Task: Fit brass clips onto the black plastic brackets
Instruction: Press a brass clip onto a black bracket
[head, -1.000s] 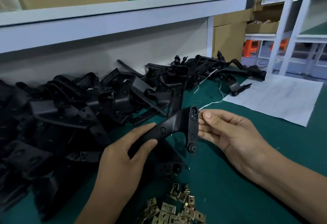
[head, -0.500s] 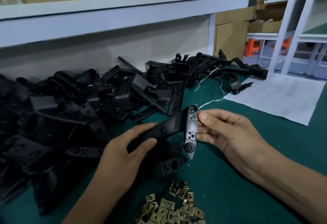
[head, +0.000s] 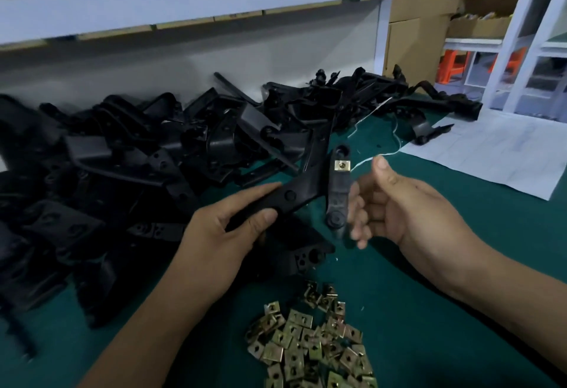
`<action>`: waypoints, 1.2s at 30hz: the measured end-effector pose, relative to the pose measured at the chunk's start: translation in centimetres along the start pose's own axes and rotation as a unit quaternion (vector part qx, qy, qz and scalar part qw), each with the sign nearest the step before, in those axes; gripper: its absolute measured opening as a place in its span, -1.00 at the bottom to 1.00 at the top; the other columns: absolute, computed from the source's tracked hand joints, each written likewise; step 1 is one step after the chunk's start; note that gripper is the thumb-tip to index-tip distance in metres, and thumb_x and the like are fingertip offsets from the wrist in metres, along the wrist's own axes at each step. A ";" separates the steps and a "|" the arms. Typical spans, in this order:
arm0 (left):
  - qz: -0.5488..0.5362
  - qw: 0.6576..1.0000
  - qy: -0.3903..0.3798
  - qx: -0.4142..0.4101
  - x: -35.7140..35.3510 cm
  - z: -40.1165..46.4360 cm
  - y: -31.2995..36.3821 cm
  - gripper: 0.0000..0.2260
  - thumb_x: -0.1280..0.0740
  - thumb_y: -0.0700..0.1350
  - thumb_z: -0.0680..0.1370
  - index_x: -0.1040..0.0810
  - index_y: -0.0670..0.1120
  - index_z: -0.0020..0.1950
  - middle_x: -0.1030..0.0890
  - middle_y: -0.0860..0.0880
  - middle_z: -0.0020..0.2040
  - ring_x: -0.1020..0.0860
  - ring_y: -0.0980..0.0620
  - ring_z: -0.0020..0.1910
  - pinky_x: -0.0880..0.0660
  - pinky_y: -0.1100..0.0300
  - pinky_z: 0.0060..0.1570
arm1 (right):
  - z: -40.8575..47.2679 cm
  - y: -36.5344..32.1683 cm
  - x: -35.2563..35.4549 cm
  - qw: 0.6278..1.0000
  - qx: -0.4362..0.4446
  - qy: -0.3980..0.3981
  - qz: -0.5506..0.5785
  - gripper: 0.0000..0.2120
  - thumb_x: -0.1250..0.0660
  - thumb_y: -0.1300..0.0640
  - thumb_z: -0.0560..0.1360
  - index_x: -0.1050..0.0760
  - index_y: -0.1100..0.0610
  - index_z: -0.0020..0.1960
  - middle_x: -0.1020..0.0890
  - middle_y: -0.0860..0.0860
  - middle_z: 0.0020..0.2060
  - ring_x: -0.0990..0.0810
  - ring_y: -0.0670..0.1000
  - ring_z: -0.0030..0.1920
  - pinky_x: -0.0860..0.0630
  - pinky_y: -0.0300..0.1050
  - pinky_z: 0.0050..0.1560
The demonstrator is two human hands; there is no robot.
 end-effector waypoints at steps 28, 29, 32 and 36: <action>-0.020 0.997 0.048 0.060 0.4 0.1 0.7 -0.69 -0.43 0.12 0.43 -0.67 0.42 0.13 -0.64 -0.10 -0.28 -0.51 0.17 -0.39 -0.47 0.34 -0.38 | -2.7 -1.5 -1.6 0.868 0.055 -0.247 -0.426 -0.80 -0.55 -0.17 0.46 -0.69 -0.11 0.00 -0.57 -0.14 -0.04 -0.57 -0.04 0.01 -0.54 -0.11 -0.02; -0.019 0.997 0.046 0.060 0.4 0.1 0.7 -0.69 -0.43 0.13 0.43 -0.67 0.42 0.14 -0.64 -0.11 -0.28 -0.51 0.16 -0.39 -0.47 0.34 -0.37 | -2.8 -1.5 -1.7 0.866 0.059 -0.249 -0.430 -0.77 -0.56 -0.21 0.44 -0.69 -0.13 0.02 -0.56 -0.15 -0.04 -0.57 -0.05 0.02 -0.52 -0.16 -0.03; -0.018 0.997 0.047 0.056 0.5 0.2 0.7 -0.68 -0.42 0.14 0.41 -0.66 0.42 0.13 -0.64 -0.12 -0.26 -0.50 0.16 -0.39 -0.47 0.33 -0.38 | -2.7 -1.4 -1.9 0.867 0.065 -0.245 -0.428 -0.74 -0.57 -0.22 0.43 -0.69 -0.10 0.00 -0.56 -0.13 -0.05 -0.58 -0.03 0.02 -0.54 -0.13 -0.03; -0.018 0.997 0.049 0.052 0.5 0.2 0.6 -0.68 -0.42 0.15 0.41 -0.66 0.43 0.14 -0.64 -0.13 -0.25 -0.48 0.15 -0.40 -0.48 0.31 -0.38 | -2.5 -1.2 -1.7 0.870 0.054 -0.250 -0.422 -0.80 -0.54 -0.14 0.49 -0.66 -0.04 -0.04 -0.56 -0.12 -0.05 -0.56 -0.02 0.00 -0.54 -0.05 0.00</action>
Point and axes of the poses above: each hand's wrist, its own z-axis towards the middle knuckle, its own x-axis out of the back of the hand, y = z × x, the point moved 2 cm from there along z, towards the middle knuckle
